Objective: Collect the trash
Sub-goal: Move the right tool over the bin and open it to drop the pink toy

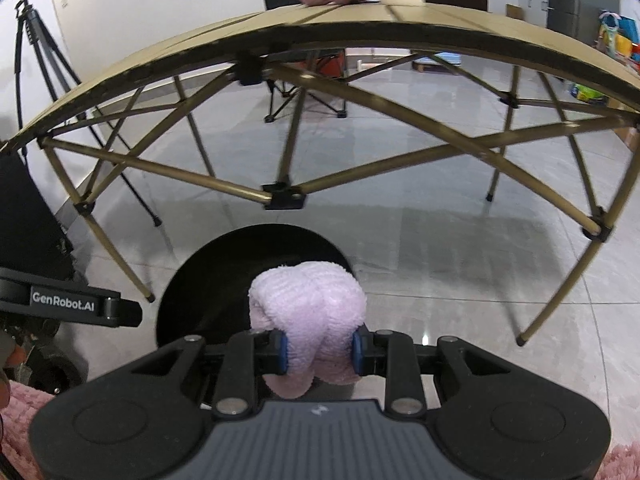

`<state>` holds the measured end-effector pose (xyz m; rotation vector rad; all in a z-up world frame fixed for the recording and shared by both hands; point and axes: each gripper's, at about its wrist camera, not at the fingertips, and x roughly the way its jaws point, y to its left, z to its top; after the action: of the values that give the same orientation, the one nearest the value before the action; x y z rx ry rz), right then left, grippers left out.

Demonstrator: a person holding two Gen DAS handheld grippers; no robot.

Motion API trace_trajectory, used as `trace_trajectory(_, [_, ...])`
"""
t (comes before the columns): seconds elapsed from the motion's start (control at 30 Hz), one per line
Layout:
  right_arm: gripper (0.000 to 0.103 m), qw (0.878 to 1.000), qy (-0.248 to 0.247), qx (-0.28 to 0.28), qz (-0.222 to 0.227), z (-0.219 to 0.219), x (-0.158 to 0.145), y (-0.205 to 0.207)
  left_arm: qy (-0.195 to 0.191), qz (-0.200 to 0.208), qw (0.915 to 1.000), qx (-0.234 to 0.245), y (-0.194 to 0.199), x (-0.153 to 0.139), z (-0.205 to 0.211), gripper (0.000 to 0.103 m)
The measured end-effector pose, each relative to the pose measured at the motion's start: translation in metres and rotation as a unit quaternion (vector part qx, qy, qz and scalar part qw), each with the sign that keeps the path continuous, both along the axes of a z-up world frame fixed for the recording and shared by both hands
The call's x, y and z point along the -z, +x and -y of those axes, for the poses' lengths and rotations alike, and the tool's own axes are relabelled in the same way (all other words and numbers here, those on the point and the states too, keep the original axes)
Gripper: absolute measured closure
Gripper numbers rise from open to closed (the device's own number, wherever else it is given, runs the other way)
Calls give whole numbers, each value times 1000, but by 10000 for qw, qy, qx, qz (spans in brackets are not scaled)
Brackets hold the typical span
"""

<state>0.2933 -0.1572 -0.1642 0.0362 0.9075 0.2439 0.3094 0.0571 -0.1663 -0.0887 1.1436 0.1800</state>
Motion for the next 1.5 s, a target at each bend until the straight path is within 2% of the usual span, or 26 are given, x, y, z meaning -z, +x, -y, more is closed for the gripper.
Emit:
trace_trajectory(0.27, [76, 9992, -119, -291, -251, -34, 5, 21, -66, -6, 9997, -232, -6, 0, -24, 0])
trace_trajectory(0.63, [76, 9957, -388, -520, -656, -65, 26, 46, -74, -57, 9991, -423, -10, 4, -41, 0])
trace_trajectory(0.93, [76, 9922, -401, -501, -1073, -73, 48, 57, -51, -162, 9985, -514, -10, 11, -49, 0])
trace_trajectory(1.37, [75, 9908, -378, -519, -1194, -74, 57, 60, -10, -235, 9983, -541, -9, 15, -51, 0])
trace_trajectory(1.47, [65, 9905, -371, -512, -1224, -74, 57, 60, -7, -235, 9982, -549, -10, 15, -51, 0])
trace_trajectory(1.5, [52, 9901, -362, -499, -1258, -73, 58, 60, -6, -235, 9982, -556, -10, 15, -52, 0])
